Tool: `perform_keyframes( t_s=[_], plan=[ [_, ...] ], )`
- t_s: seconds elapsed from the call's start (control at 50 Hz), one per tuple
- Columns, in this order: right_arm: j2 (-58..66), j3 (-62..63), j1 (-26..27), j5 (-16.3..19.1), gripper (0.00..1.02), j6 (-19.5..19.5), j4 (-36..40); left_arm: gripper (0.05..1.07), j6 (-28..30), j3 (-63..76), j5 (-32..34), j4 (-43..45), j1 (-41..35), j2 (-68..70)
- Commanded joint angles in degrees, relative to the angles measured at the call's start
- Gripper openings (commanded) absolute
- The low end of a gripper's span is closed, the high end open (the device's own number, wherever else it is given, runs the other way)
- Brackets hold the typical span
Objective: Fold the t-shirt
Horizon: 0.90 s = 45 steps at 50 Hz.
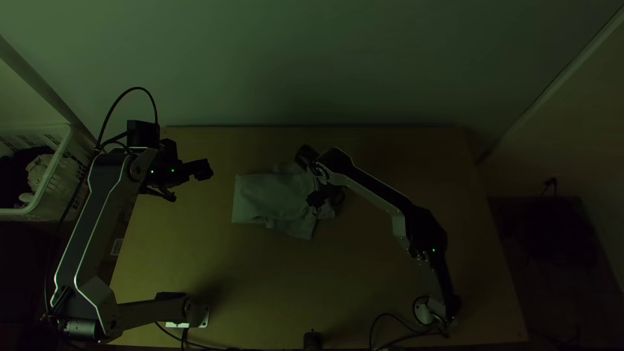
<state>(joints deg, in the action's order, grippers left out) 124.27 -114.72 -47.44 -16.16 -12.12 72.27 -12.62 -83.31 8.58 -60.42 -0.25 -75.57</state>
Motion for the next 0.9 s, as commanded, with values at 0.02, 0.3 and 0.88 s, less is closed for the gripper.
perform_keyframes(
  t_s=[0.02,0.3,0.88],
  plan=[
    [-4.47,1.69,0.24,-0.71,0.98,-1.68,0.94,1.03,-0.74,-1.16,0.56,-0.05,0.43,1.48],
    [-12.38,2.04,8.07,17.48,0.98,-4.76,1.65,1.03,-1.00,1.39,0.56,1.80,-1.86,0.69],
    [-39.01,22.87,24.94,16.08,0.98,-2.03,-5.56,1.03,3.31,9.48,-1.90,6.99,-0.45,6.66]
  ],
)
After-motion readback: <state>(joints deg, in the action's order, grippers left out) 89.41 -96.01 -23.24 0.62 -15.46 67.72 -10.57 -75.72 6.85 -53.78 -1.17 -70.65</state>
